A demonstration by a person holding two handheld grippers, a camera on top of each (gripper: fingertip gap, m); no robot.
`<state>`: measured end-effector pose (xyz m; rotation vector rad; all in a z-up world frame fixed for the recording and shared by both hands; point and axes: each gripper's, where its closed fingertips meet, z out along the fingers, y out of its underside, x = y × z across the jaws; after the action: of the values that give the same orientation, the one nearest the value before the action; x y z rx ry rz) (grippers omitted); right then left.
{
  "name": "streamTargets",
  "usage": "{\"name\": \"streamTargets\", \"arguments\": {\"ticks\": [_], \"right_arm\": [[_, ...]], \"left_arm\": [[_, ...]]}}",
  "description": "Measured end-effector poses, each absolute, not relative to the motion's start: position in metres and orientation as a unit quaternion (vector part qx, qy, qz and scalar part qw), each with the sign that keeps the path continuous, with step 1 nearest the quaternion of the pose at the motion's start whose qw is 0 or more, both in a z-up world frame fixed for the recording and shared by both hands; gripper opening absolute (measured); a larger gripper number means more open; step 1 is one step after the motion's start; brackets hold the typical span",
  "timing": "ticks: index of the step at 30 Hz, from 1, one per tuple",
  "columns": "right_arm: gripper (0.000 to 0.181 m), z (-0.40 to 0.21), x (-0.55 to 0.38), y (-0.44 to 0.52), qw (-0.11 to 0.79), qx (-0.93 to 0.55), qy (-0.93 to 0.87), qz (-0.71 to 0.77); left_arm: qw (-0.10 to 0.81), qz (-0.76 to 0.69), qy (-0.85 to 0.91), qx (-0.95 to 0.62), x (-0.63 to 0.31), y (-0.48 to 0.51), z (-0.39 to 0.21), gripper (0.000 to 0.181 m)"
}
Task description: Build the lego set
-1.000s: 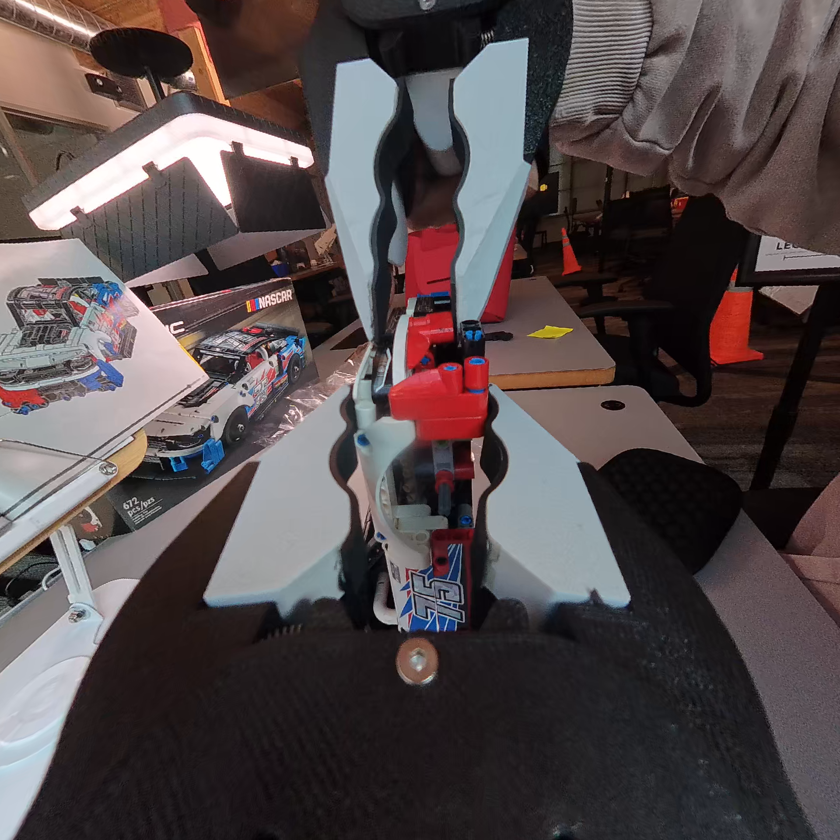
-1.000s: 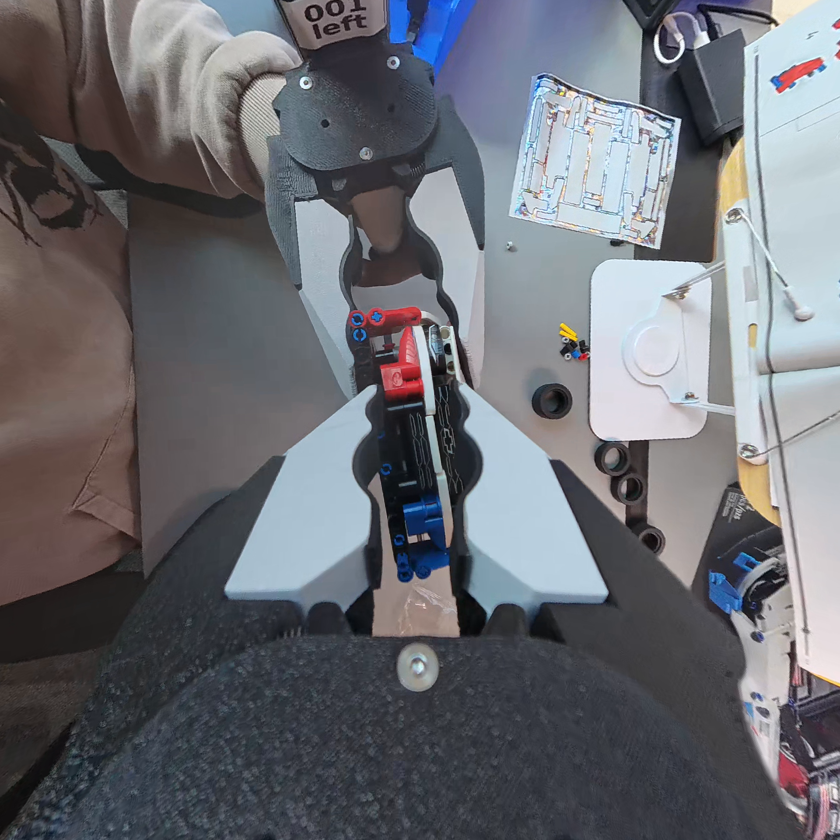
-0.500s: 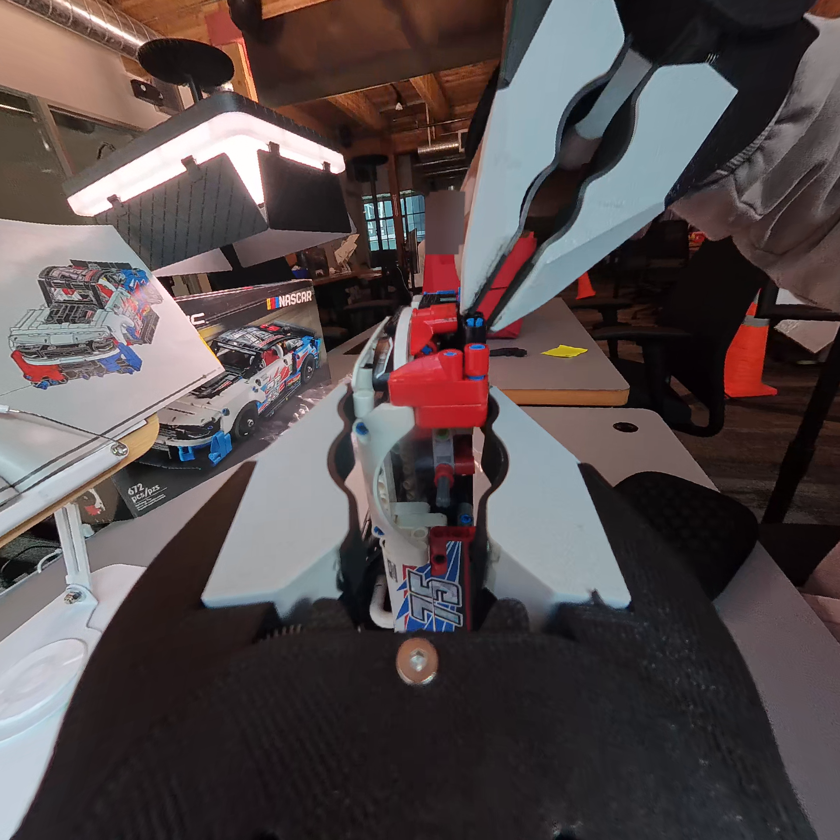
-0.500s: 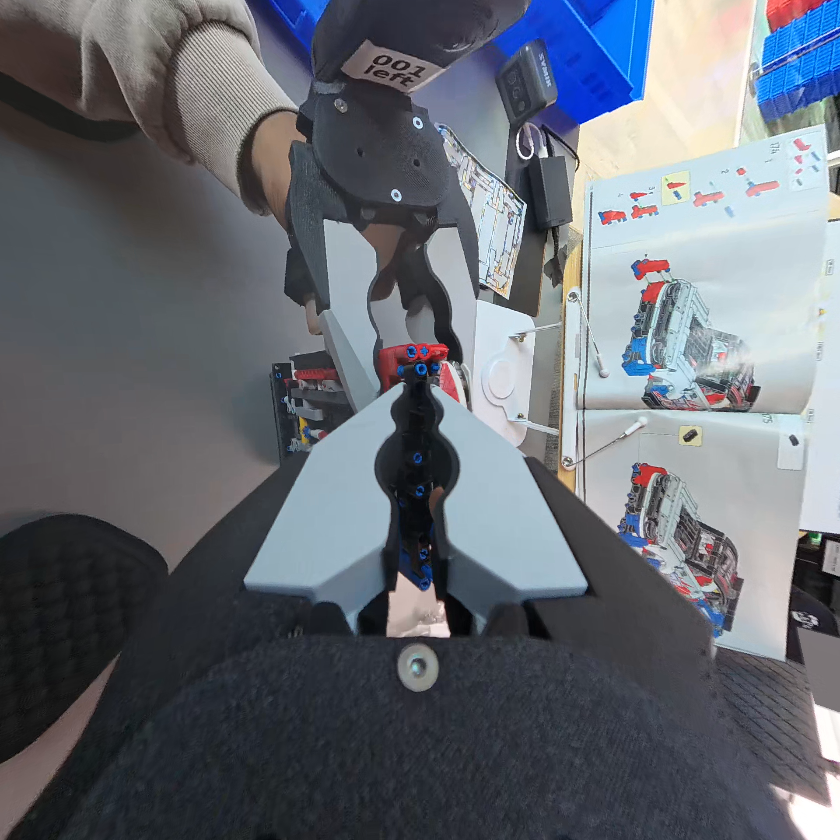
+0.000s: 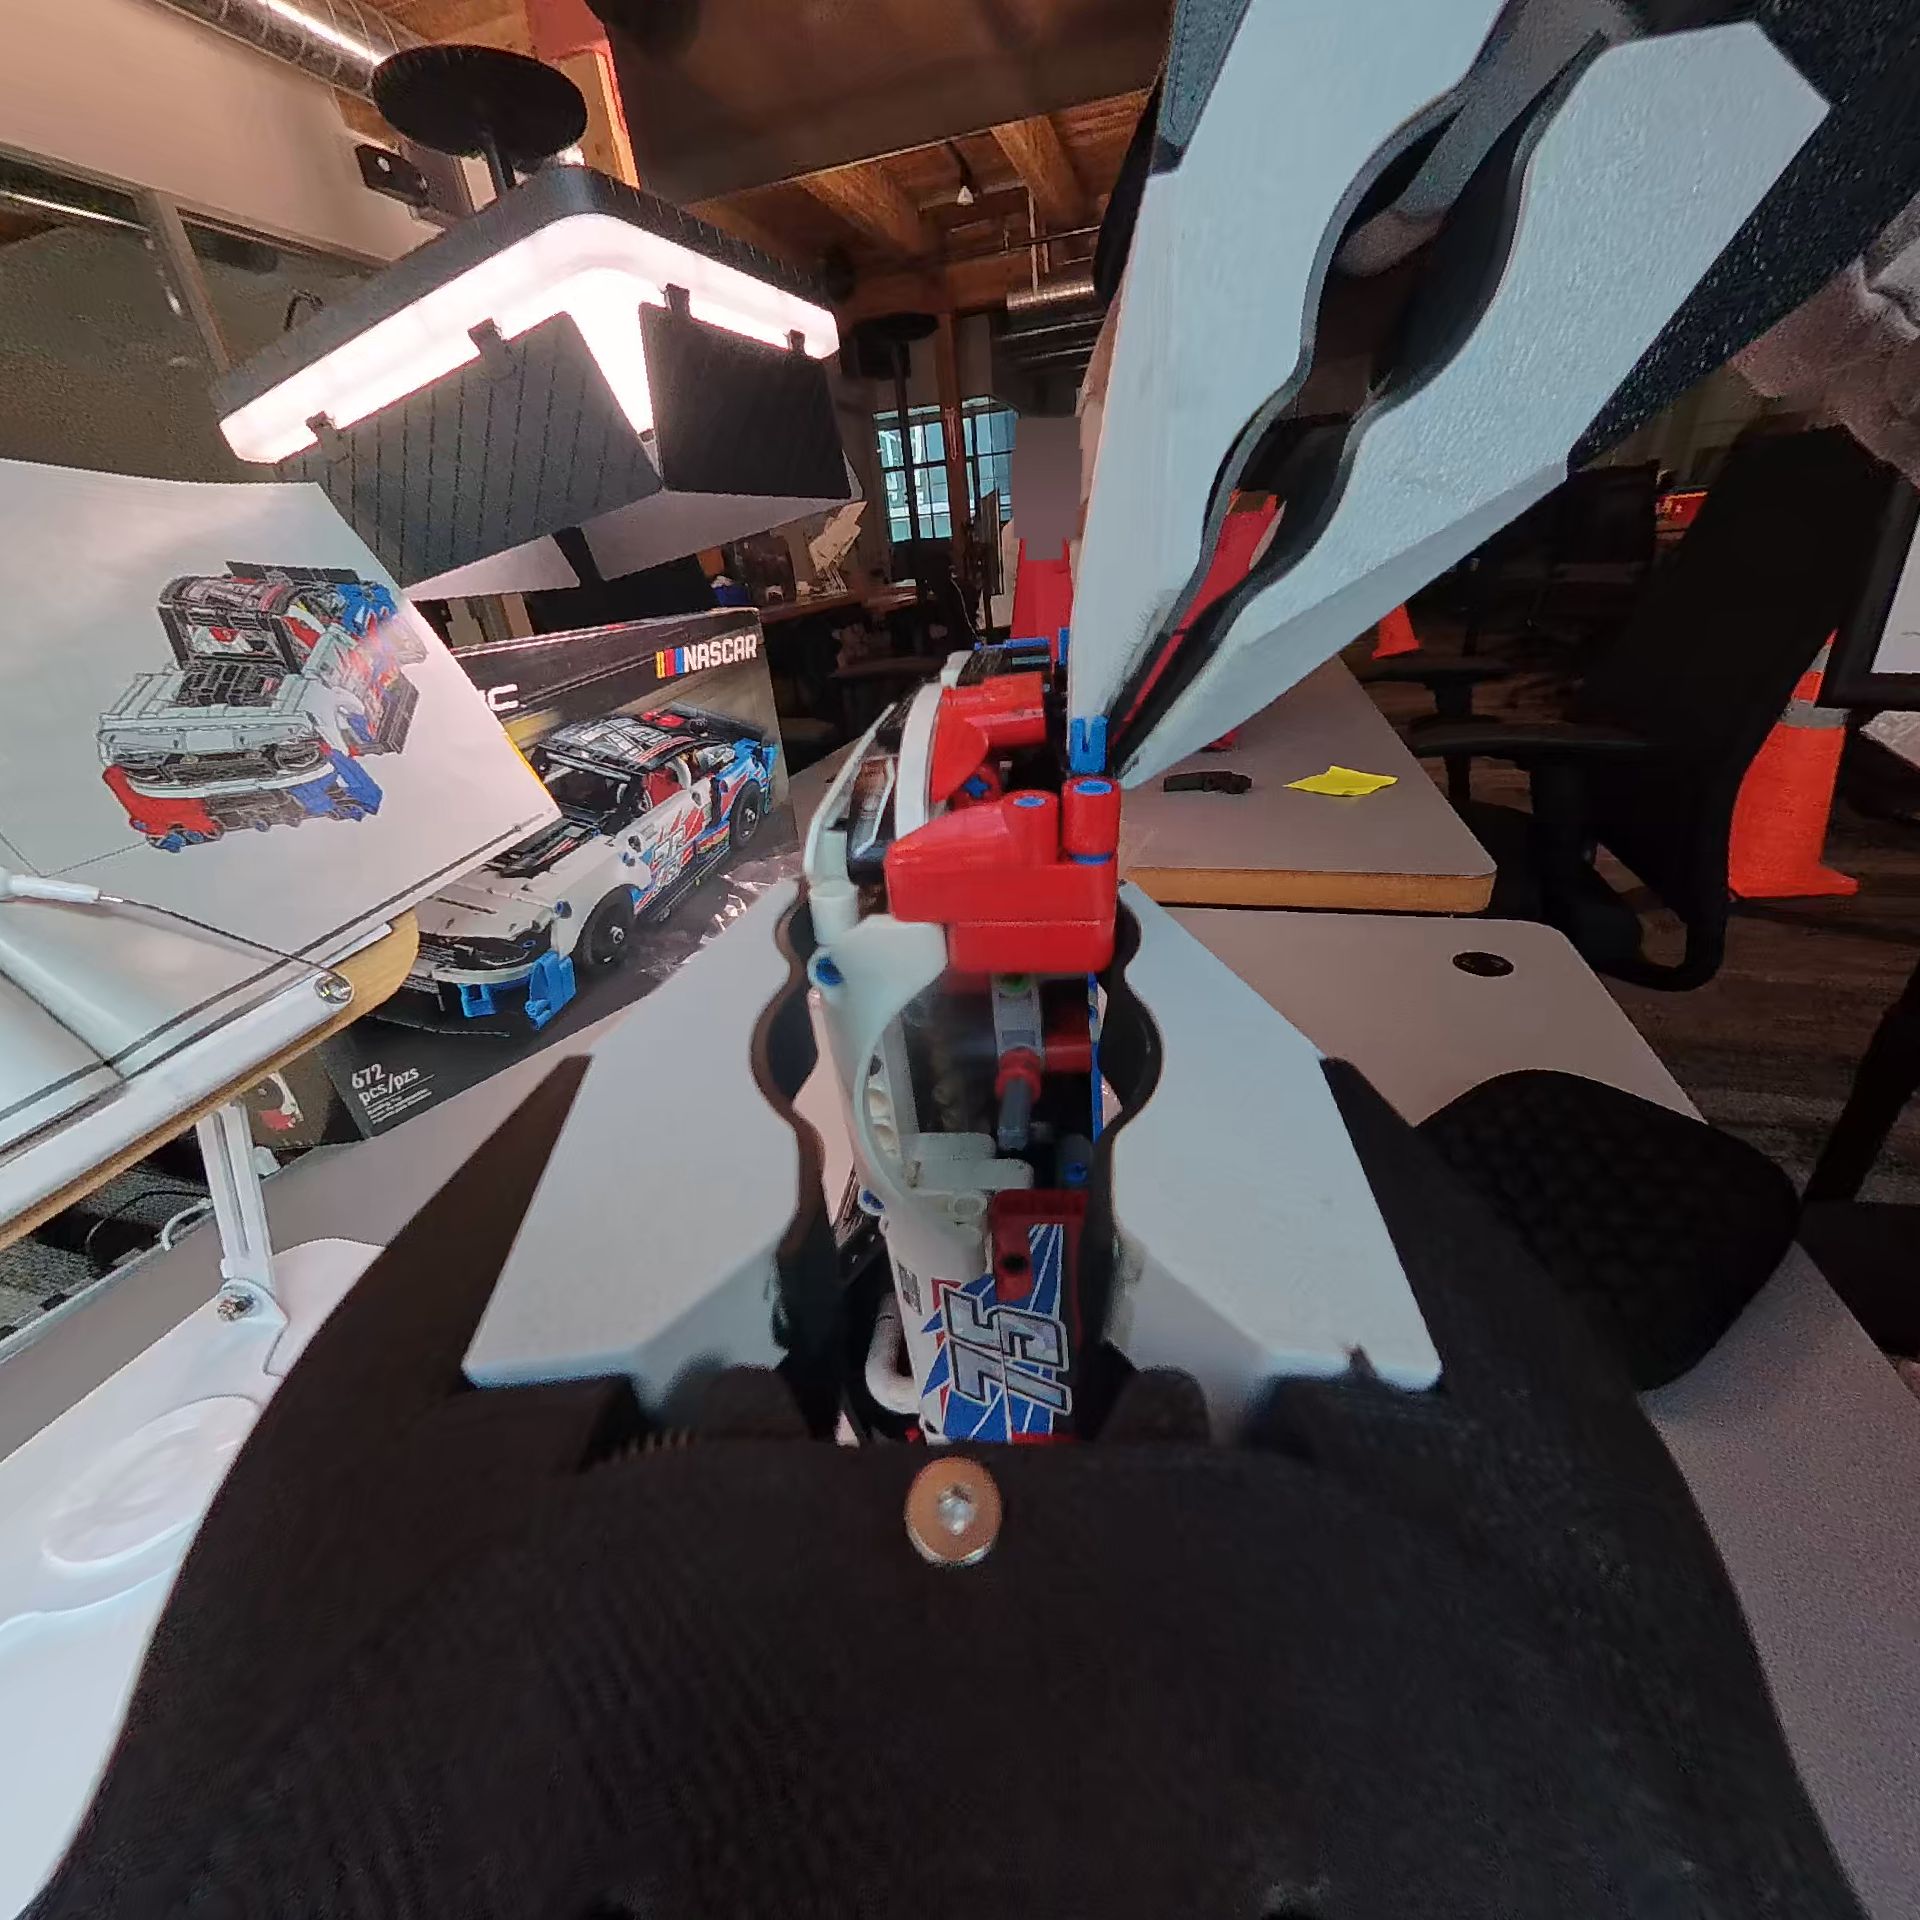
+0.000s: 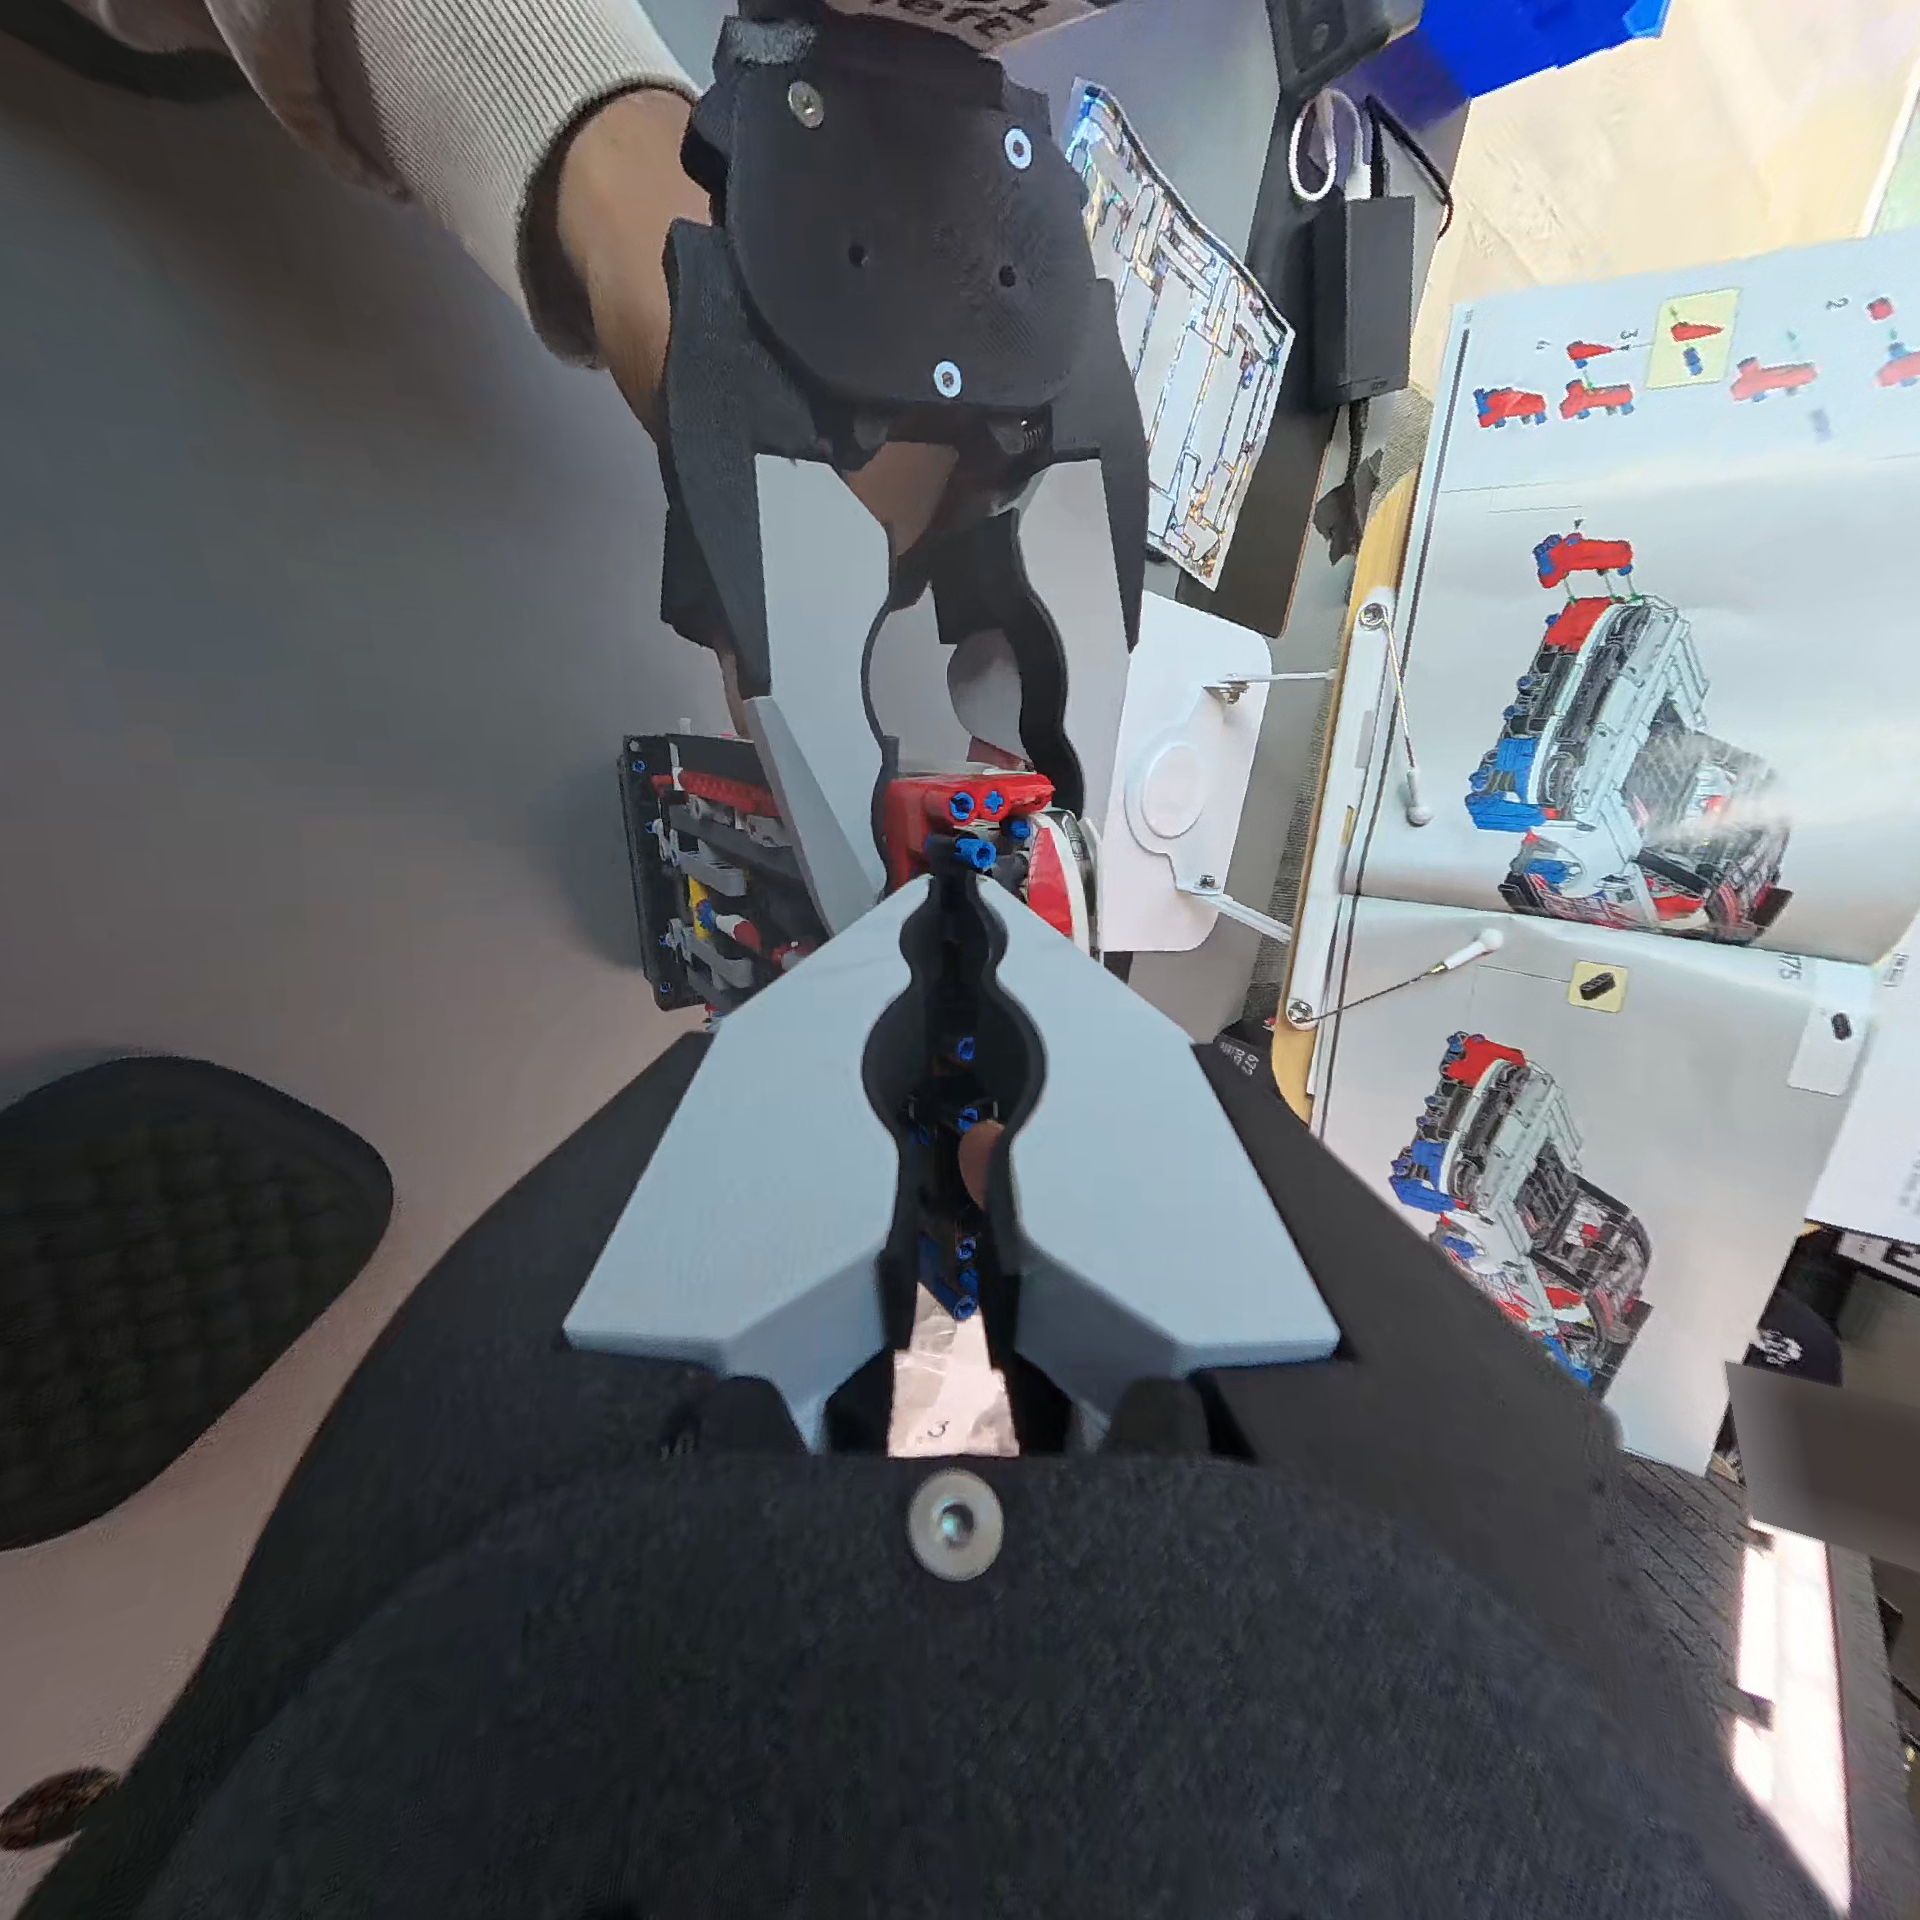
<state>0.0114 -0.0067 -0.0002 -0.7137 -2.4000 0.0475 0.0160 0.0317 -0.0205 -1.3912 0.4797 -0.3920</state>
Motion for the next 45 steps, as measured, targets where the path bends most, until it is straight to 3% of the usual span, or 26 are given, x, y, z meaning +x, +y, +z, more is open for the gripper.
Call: {"name": "streamTargets", "arguments": {"ticks": [1, 12, 15, 17, 22, 27, 31, 45], "right_arm": [[0.0, 0.0, 0.011, -0.007, 0.304, -0.274, -0.912, 0.016], [0.0, -0.001, 0.011, -0.008, 0.259, -0.283, -0.923, -0.004], [0.0, 0.001, 0.008, -0.005, 0.3, -0.278, -0.912, -0.014], [0.014, 0.0, 0.012, -0.006, 0.329, -0.255, -0.909, -0.018], [0.02, -0.003, 0.013, -0.009, 0.424, -0.222, -0.878, 0.026], [0.013, 0.0, 0.003, -0.003, 0.532, -0.184, -0.826, 0.008], [0.021, -0.002, -0.002, -0.001, 0.584, -0.189, -0.789, -0.001], [0.032, -0.001, -0.002, 0.0, 0.647, -0.174, -0.739, -0.061]], "left_arm": [[0.723, -0.18, 0.218, -0.63, 0.016, 0.032, -0.021, 0.052], [0.722, -0.171, 0.214, -0.635, 0.015, 0.032, -0.021, 0.051], [0.716, -0.174, 0.207, -0.643, 0.012, 0.034, -0.021, 0.052], [0.715, -0.174, 0.212, -0.643, 0.013, 0.034, -0.021, 0.052], [0.719, -0.181, 0.206, -0.639, 0.014, 0.034, -0.02, 0.053], [0.722, -0.175, 0.209, -0.636, 0.012, 0.037, -0.025, 0.055], [0.718, -0.179, 0.208, -0.64, 0.01, 0.038, -0.028, 0.061], [0.722, -0.156, 0.199, -0.644, 0.006, 0.041, -0.029, 0.057]]}}
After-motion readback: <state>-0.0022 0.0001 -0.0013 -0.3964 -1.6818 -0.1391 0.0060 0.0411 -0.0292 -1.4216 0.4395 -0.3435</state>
